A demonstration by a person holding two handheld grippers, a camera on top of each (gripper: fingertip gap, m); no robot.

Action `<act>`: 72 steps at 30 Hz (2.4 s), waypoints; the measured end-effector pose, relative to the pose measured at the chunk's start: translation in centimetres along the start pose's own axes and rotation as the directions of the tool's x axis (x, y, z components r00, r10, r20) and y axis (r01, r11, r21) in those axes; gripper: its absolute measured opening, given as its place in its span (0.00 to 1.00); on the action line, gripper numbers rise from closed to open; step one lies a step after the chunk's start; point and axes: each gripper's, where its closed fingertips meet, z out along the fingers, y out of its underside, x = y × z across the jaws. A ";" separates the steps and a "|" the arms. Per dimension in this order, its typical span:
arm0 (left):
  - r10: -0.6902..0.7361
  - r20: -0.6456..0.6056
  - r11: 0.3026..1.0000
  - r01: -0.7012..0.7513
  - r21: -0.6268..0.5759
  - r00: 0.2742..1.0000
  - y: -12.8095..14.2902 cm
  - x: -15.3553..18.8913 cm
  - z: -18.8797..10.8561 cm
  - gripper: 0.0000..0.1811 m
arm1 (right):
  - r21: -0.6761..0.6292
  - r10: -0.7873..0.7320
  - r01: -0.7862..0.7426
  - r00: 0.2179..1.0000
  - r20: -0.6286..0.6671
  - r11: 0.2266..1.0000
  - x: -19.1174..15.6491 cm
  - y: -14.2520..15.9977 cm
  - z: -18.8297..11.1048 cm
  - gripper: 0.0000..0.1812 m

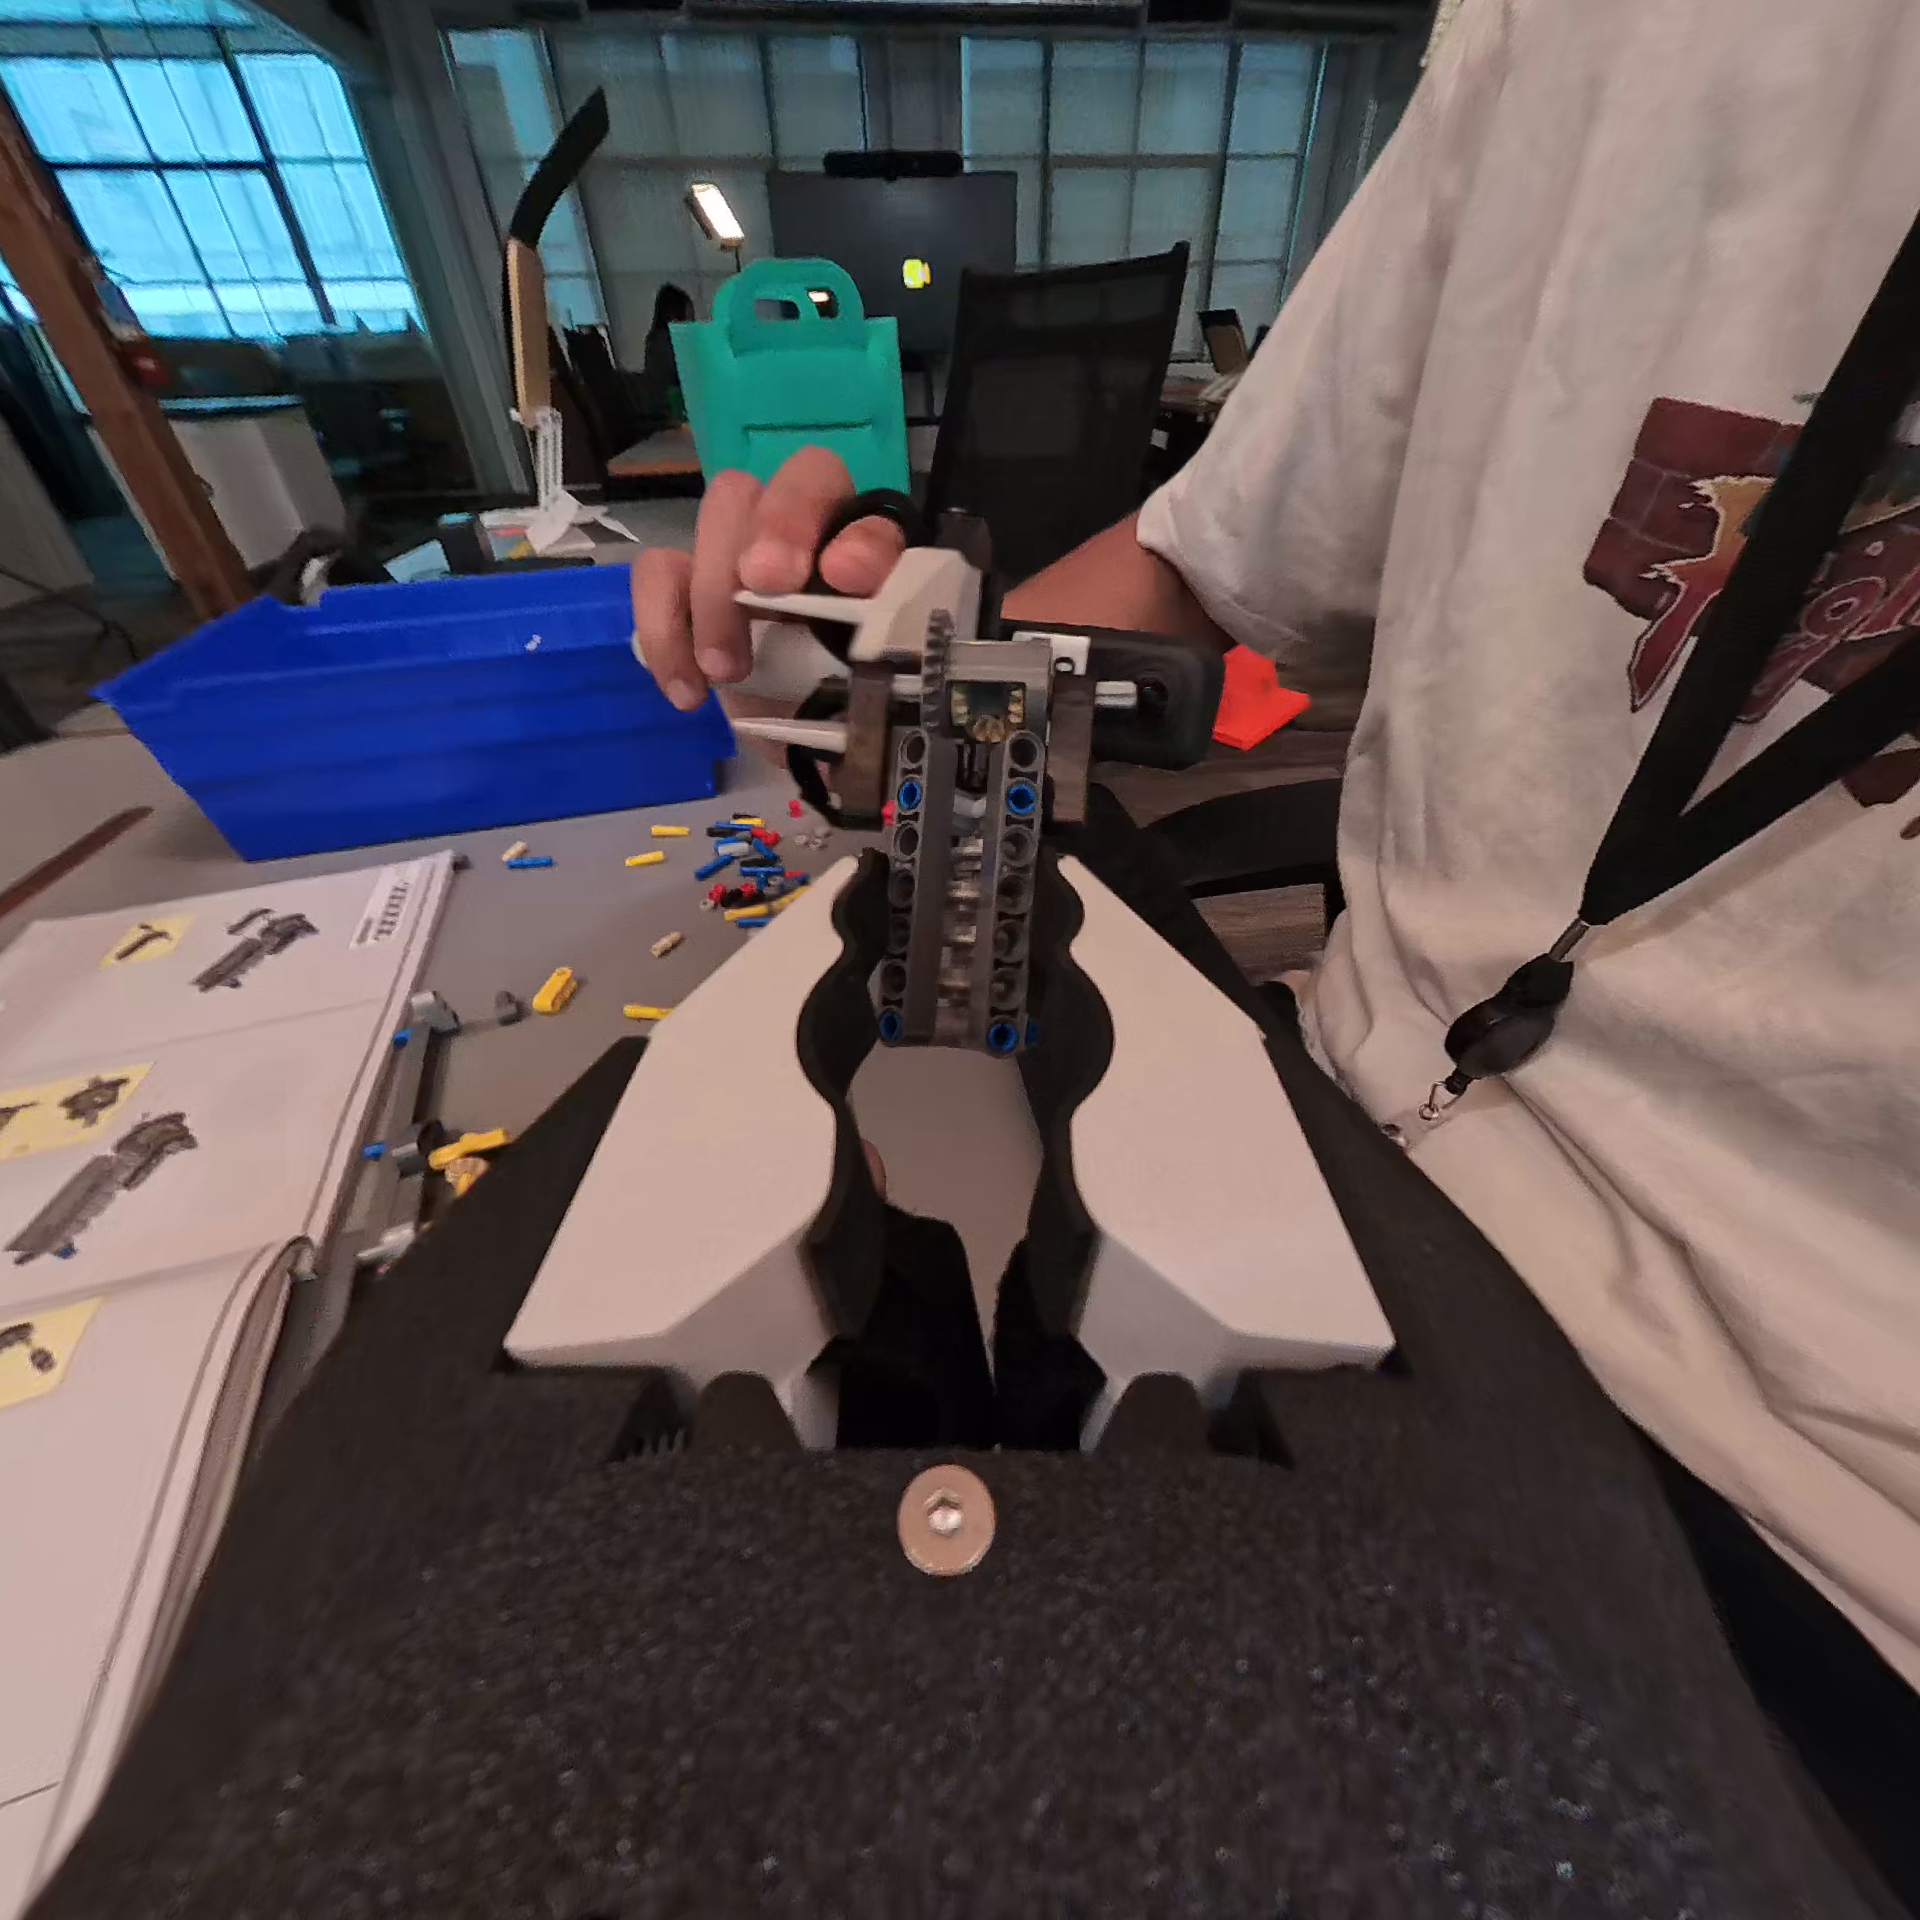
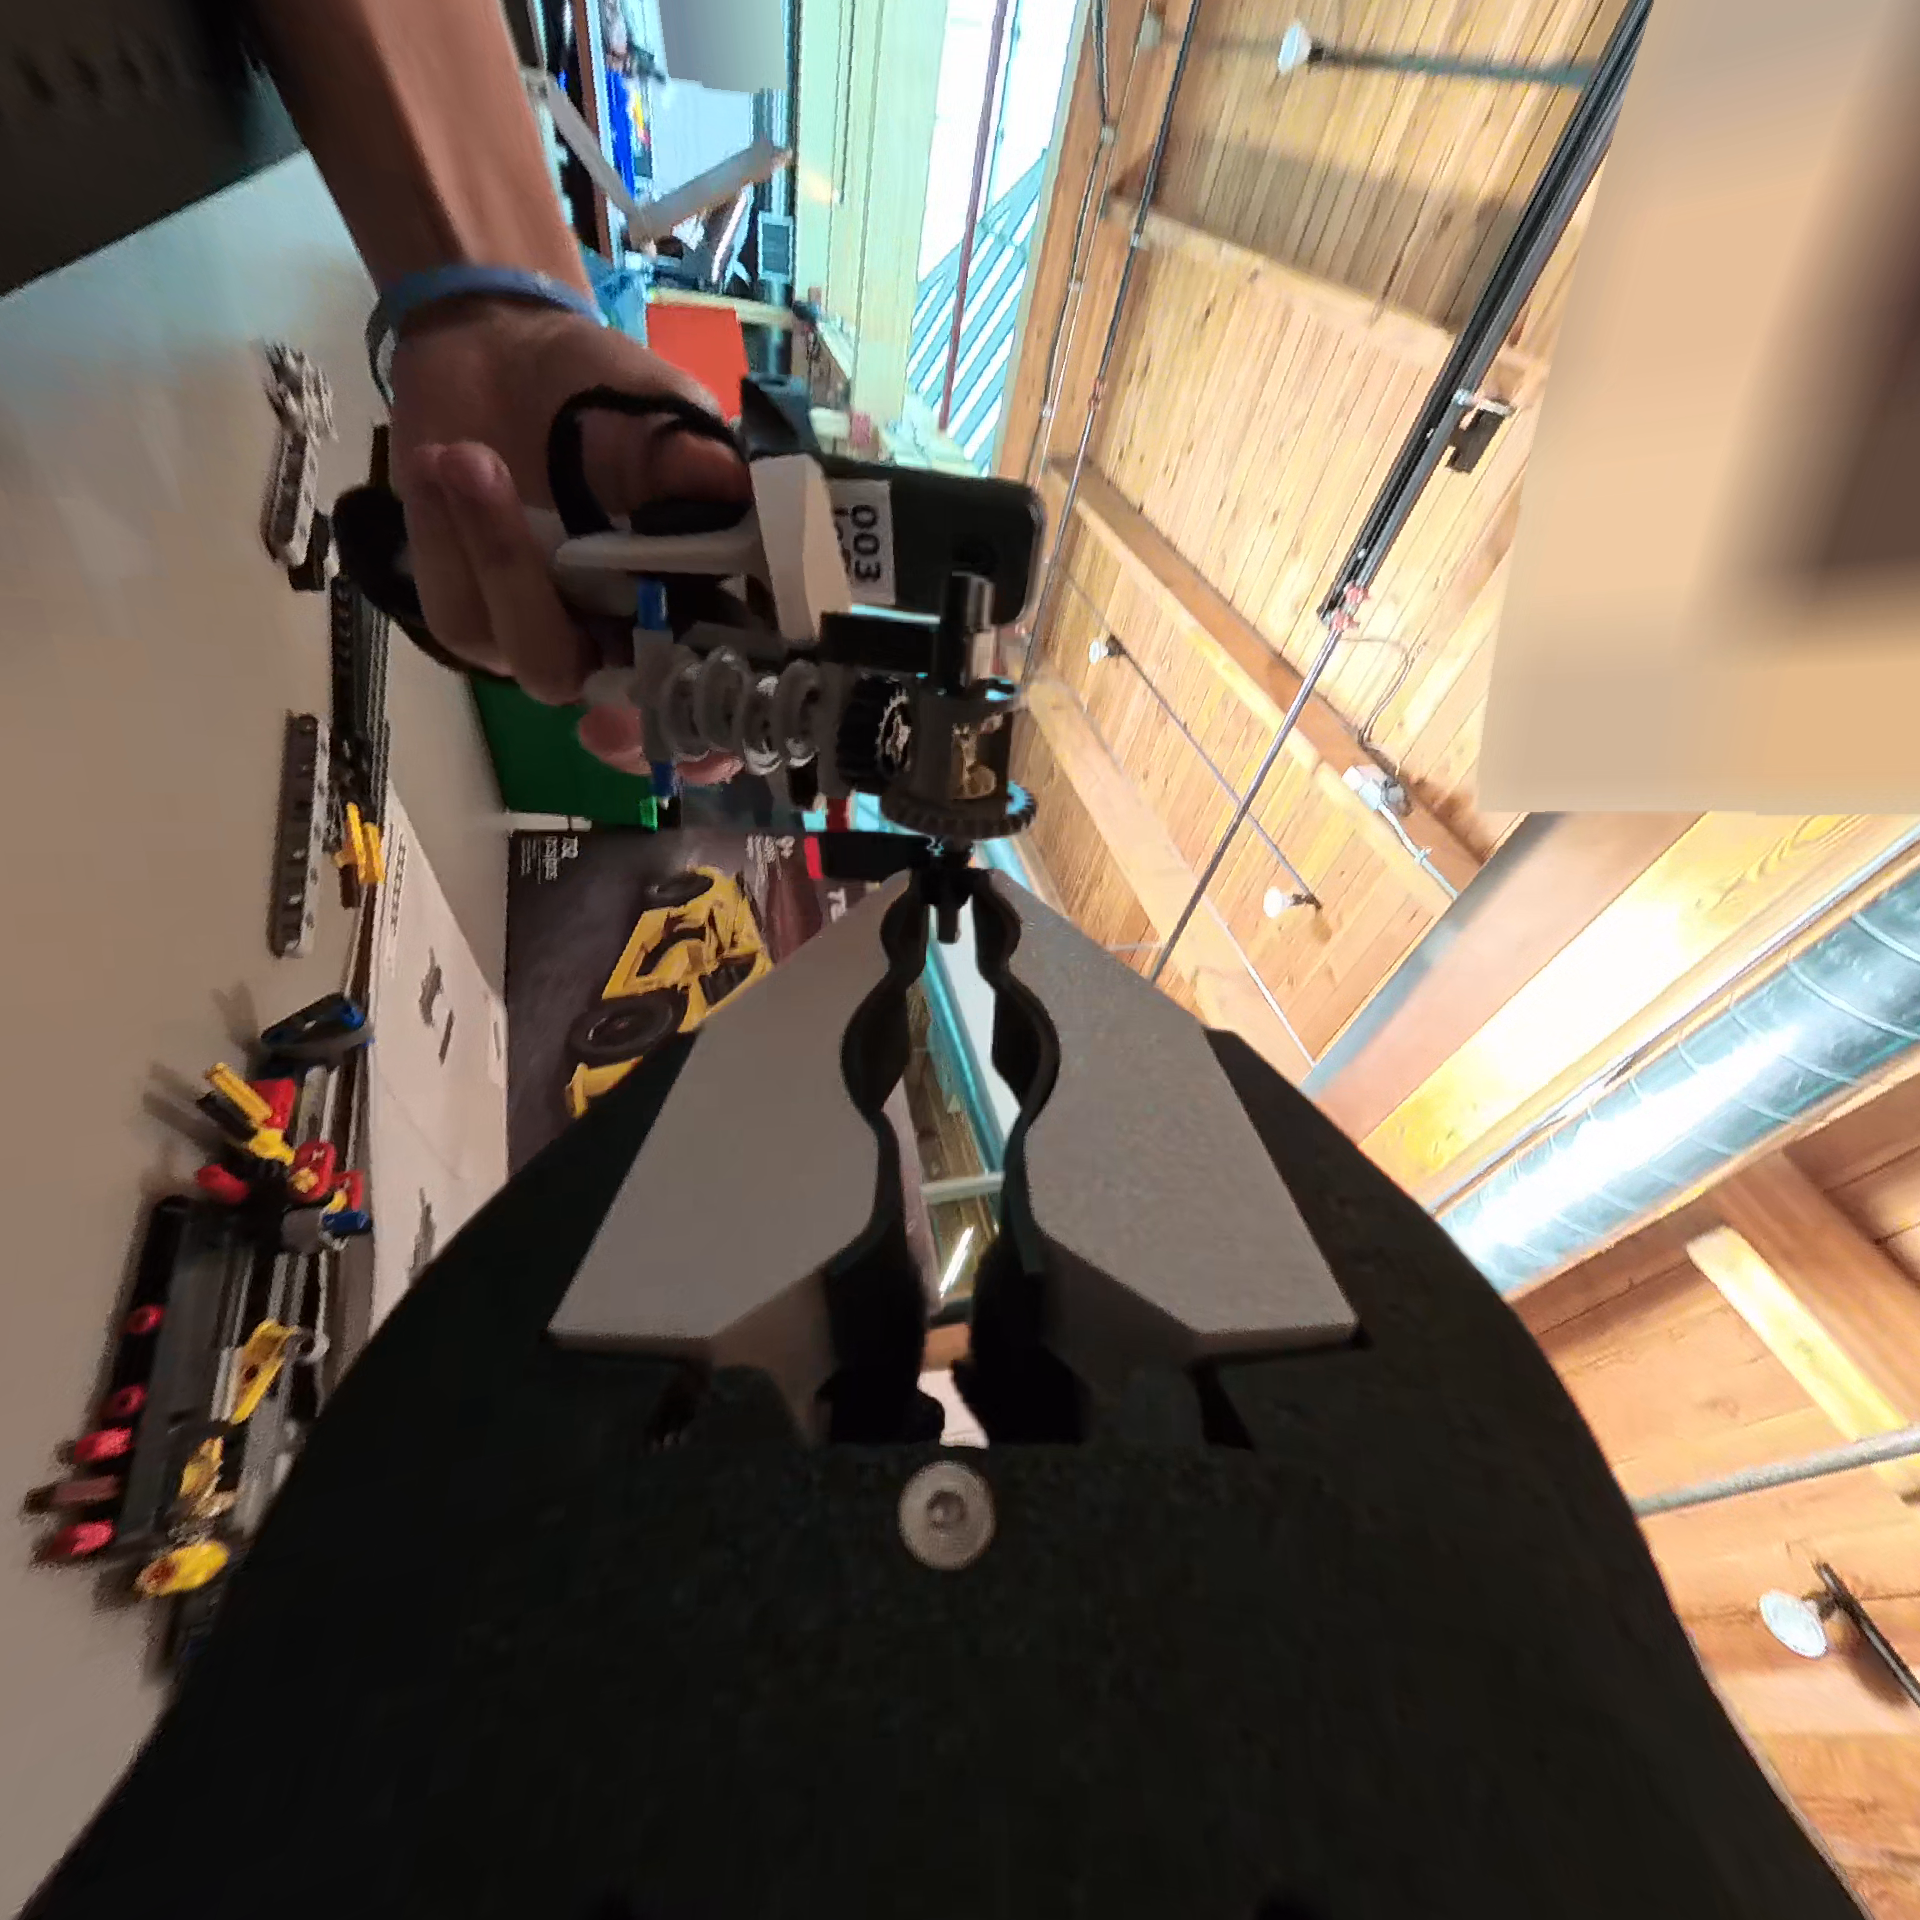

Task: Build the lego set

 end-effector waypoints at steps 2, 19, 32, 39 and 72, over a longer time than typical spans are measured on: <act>0.035 -0.005 0.999 -0.035 0.017 0.999 -0.4 0.4 -0.1 0.14 | 0.023 -0.019 0.019 1.000 -0.011 1.000 0.5 -0.6 0.2 0.04; 0.303 0.131 0.953 -0.299 -0.048 0.944 -1.2 0.5 0.3 0.14 | 0.067 0.011 -0.016 0.997 0.071 0.998 0.3 -1.5 0.0 0.23; 0.520 0.271 0.848 -0.450 -0.281 0.810 0.6 -2.5 -0.1 0.14 | -0.155 0.037 -0.015 0.990 0.135 0.988 -0.7 3.8 -2.2 0.27; 0.729 0.274 0.642 -0.488 -0.592 0.627 4.2 -5.8 -0.5 0.14 | -0.775 0.932 -0.574 0.357 0.052 0.263 -8.3 9.7 -8.8 0.34; 0.752 0.194 0.533 -0.408 -0.741 0.629 7.2 -6.2 0.0 0.14 | -0.867 0.780 -0.057 0.467 0.416 0.496 -11.9 4.3 -1.7 0.28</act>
